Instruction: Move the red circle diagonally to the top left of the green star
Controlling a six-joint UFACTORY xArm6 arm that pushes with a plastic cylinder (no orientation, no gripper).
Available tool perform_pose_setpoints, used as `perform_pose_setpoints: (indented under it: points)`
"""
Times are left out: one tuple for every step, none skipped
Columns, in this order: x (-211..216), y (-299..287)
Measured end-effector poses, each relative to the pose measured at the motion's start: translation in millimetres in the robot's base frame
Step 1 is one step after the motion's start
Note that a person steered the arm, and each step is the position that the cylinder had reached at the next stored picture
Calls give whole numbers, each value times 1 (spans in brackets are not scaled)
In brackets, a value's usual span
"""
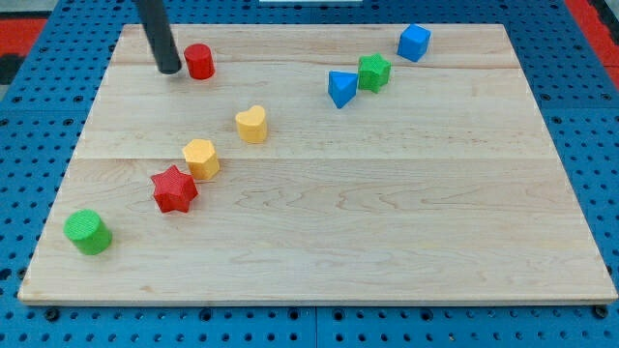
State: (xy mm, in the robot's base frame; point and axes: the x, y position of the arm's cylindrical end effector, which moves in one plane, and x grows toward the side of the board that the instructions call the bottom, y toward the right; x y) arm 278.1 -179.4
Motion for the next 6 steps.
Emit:
perform_pose_setpoints:
  points:
    - [-11,74]
    - [-12,156]
    - [-27,182]
    - [-11,178]
    - [43,174]
    - [79,174]
